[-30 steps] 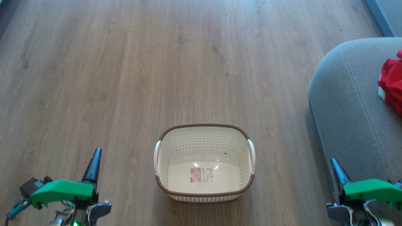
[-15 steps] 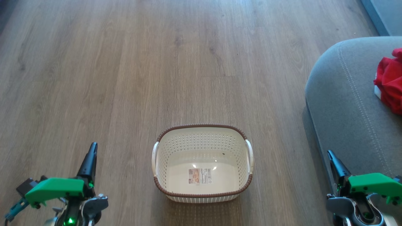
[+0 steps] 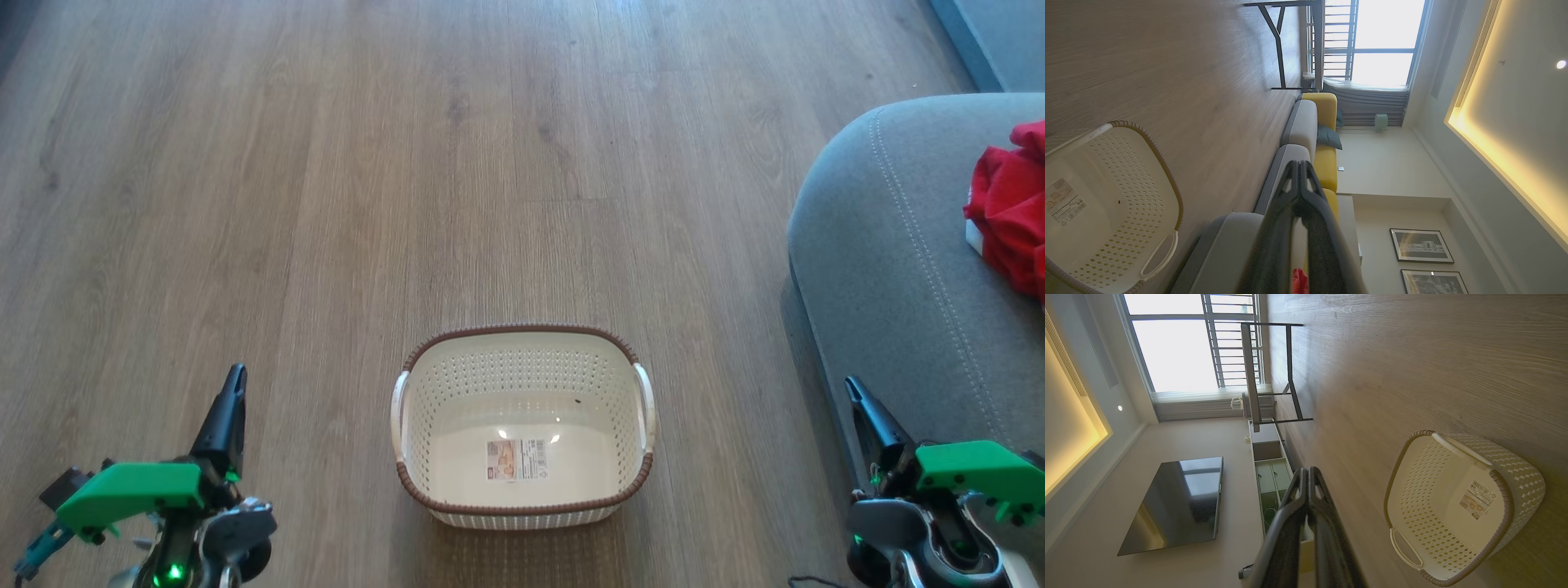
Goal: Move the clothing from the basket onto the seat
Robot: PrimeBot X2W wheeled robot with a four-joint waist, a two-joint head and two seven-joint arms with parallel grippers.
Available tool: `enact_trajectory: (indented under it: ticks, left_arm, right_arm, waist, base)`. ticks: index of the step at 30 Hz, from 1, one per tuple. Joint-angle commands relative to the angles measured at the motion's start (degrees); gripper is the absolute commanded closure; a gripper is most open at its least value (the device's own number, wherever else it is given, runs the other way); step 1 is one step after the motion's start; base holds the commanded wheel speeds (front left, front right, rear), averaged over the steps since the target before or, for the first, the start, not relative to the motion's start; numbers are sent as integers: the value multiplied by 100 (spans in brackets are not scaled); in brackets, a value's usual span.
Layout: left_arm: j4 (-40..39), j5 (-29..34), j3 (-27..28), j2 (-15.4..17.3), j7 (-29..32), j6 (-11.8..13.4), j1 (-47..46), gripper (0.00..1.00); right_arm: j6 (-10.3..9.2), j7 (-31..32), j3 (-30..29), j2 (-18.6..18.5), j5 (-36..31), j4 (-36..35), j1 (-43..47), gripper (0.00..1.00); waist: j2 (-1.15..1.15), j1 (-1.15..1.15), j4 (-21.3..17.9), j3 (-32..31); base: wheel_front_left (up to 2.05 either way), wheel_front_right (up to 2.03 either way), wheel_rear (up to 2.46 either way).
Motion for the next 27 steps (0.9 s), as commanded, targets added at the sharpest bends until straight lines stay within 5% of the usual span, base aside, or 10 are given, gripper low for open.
enact_trajectory:
  ticks: [1, 27]
  left_arm:
    - [-193, -14, 196, 24, 34, -40, -320, 100]
    - [-193, -1, 212, 13, 47, -40, -321, 100]
  right_arm:
    - [40, 43, 99, -84, 33, -179, -270, 100]
    - [40, 43, 99, -84, 34, -179, -270, 100]
  waist:
    - [0, 0, 1, 0]
    - [0, 0, 1, 0]
  base:
    - [0, 0, 0]
    - [0, 0, 0]
